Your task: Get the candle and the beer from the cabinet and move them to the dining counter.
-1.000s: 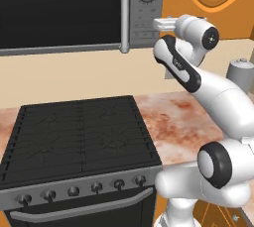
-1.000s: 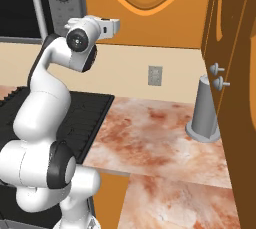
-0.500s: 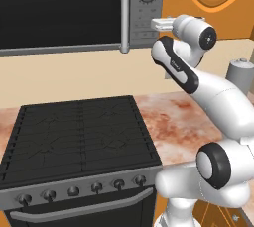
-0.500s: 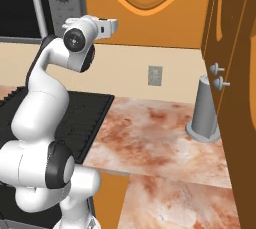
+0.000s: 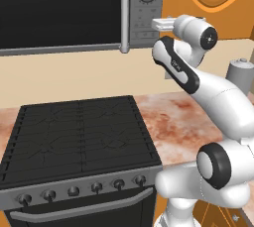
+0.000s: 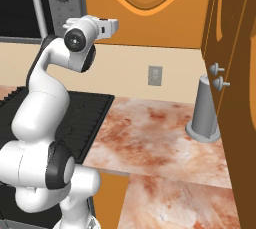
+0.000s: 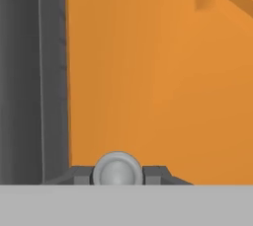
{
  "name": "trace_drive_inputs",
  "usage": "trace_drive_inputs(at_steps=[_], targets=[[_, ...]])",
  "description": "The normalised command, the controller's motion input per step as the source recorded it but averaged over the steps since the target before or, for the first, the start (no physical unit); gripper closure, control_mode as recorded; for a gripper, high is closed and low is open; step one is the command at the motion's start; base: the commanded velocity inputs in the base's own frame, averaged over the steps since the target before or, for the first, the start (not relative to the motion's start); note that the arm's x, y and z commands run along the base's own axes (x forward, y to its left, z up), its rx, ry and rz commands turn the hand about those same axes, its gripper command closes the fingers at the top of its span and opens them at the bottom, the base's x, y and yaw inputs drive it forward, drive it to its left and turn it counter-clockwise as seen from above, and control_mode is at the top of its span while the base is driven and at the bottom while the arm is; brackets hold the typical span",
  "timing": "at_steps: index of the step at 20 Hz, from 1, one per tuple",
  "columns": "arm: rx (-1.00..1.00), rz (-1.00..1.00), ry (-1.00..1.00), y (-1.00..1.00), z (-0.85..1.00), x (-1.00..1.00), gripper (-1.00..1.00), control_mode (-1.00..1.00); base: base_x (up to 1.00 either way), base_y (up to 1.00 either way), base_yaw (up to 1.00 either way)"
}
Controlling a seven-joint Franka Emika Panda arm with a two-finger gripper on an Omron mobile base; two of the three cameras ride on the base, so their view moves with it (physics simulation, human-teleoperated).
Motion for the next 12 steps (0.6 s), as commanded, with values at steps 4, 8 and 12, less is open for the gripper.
trace_drive_inputs(at_steps=[4,8,12], targets=[[0.00,0.00,0.00,-0.25,0.00,-0.06,1.00,-1.00,0.00,0.00,0.00],[0.00,0.00,0.00,-0.26,0.00,-0.15,1.00,-1.00,0.00,0.00,0.00],[0.00,0.00,0.00,-0.25,0.00,-0.30,1.00,-1.00,0.00,0.00,0.00]])
